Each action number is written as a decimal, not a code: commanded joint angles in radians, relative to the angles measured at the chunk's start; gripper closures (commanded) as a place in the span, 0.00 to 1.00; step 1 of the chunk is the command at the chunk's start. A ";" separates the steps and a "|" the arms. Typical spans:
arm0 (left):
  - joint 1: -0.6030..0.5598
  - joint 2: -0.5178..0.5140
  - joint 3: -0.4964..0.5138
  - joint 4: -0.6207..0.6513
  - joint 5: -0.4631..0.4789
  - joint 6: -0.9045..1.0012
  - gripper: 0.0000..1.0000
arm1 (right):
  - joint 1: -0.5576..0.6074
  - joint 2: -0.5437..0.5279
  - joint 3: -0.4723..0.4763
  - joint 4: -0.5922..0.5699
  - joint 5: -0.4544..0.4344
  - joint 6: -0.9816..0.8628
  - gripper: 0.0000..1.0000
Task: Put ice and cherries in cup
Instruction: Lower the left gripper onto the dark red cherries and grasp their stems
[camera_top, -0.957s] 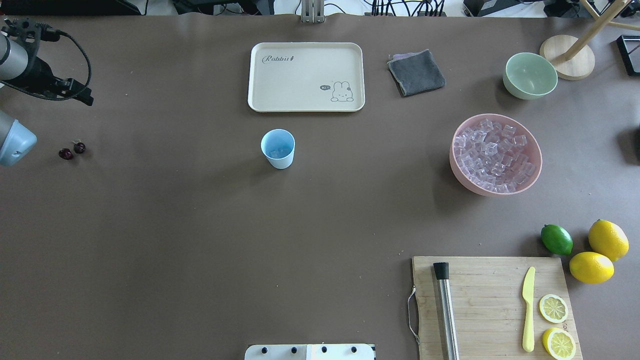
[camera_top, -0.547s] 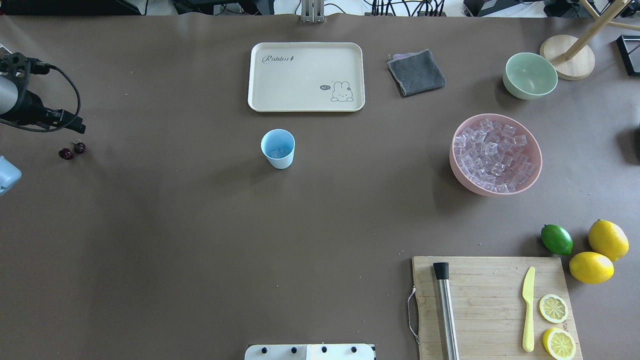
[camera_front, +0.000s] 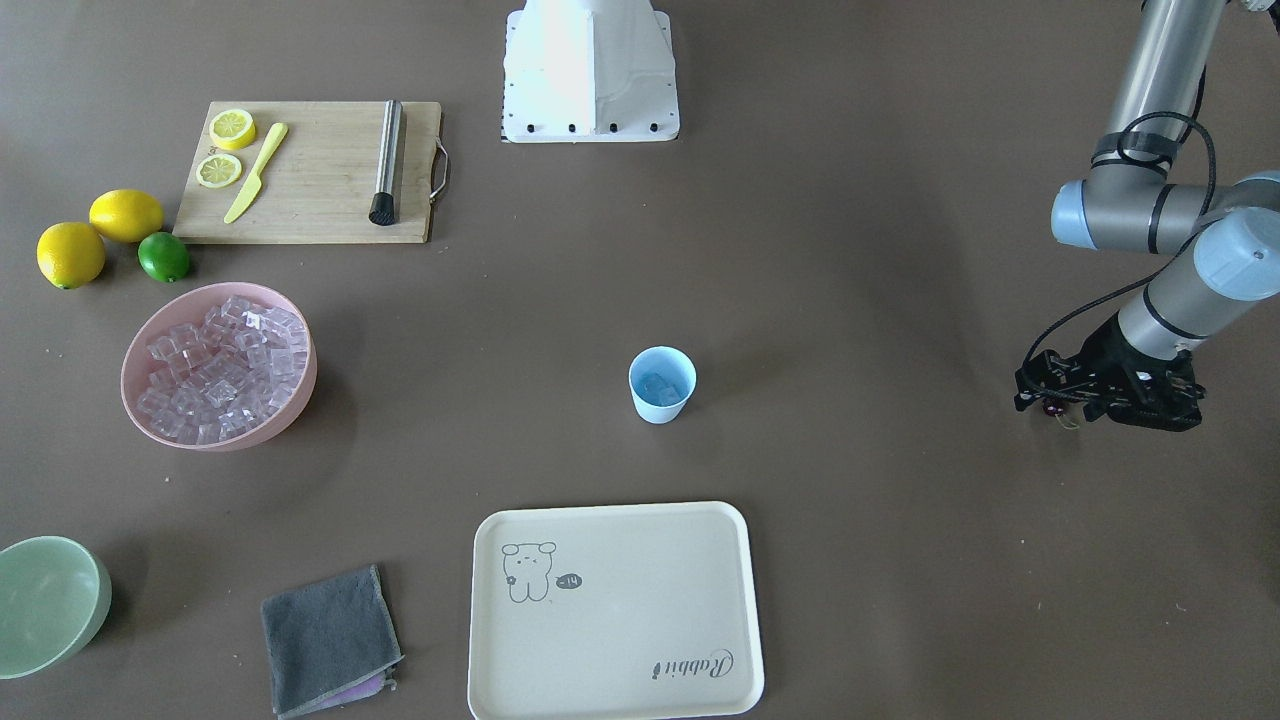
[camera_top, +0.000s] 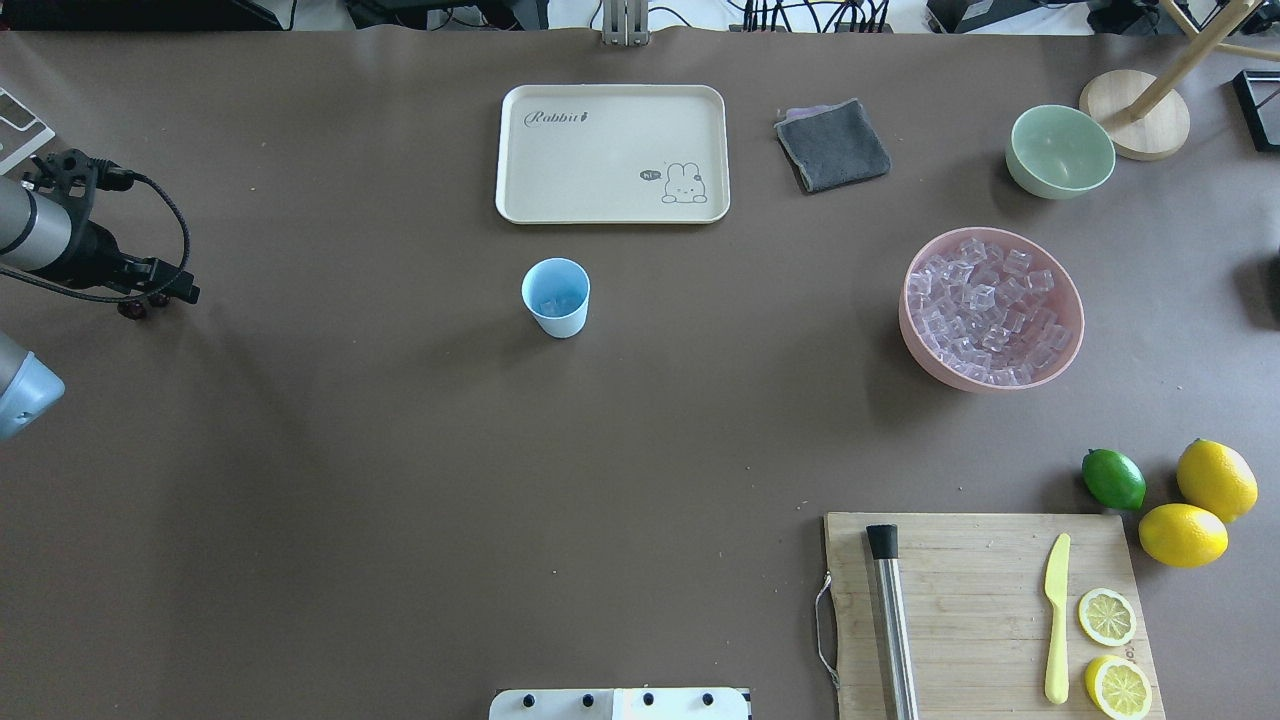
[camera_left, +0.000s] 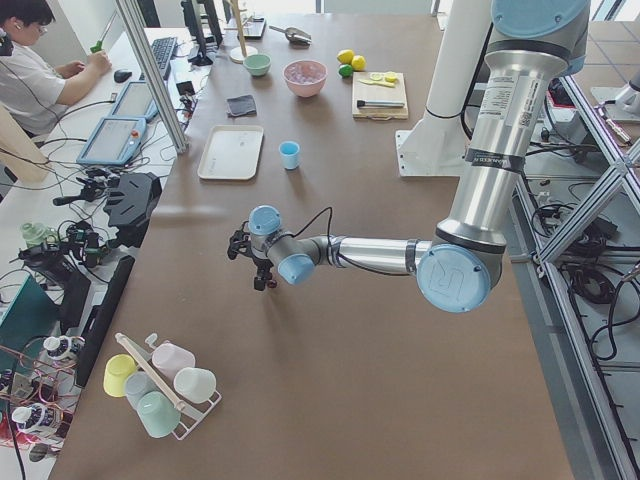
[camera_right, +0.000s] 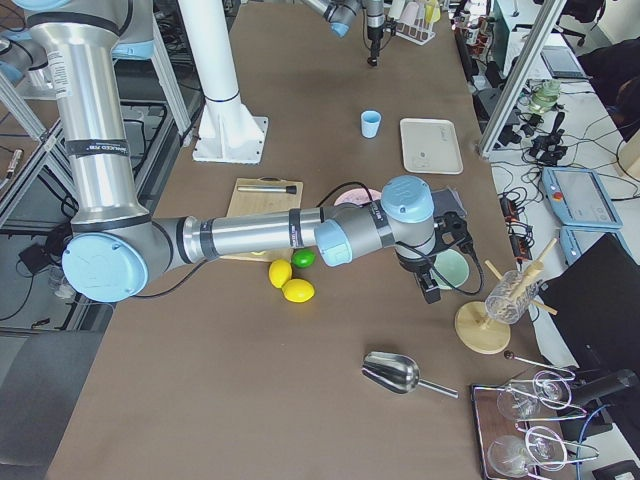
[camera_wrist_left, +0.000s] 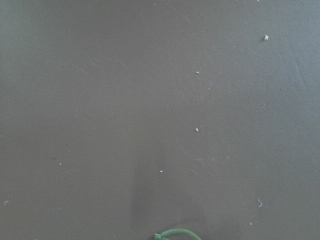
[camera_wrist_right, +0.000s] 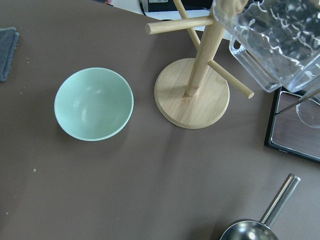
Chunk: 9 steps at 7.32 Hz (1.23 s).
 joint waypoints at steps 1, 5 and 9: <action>0.007 0.011 -0.002 -0.002 0.000 -0.002 0.08 | 0.000 0.002 -0.001 0.000 0.000 0.000 0.00; 0.007 0.003 -0.002 0.009 -0.001 -0.004 1.00 | 0.000 0.002 0.000 0.001 0.001 0.000 0.00; -0.057 -0.021 -0.028 0.056 -0.060 0.007 1.00 | -0.001 0.012 0.010 0.003 0.009 0.002 0.00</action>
